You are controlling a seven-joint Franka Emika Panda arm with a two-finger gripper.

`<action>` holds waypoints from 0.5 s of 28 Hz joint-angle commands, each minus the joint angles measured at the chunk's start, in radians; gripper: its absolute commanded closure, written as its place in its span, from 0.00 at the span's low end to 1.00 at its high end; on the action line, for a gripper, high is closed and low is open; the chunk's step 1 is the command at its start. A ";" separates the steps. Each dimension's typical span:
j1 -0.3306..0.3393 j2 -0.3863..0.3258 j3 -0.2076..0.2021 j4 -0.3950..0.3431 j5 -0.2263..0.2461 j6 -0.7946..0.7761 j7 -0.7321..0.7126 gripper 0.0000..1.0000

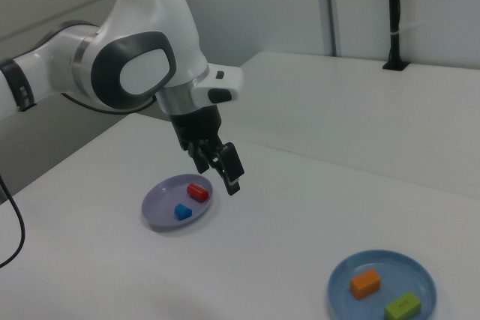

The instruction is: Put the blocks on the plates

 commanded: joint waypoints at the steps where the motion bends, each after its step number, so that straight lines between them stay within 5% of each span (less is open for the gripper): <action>1: -0.011 0.009 0.004 0.009 0.009 0.011 -0.021 0.00; 14: -0.008 0.016 0.007 0.009 0.009 0.013 -0.072 0.00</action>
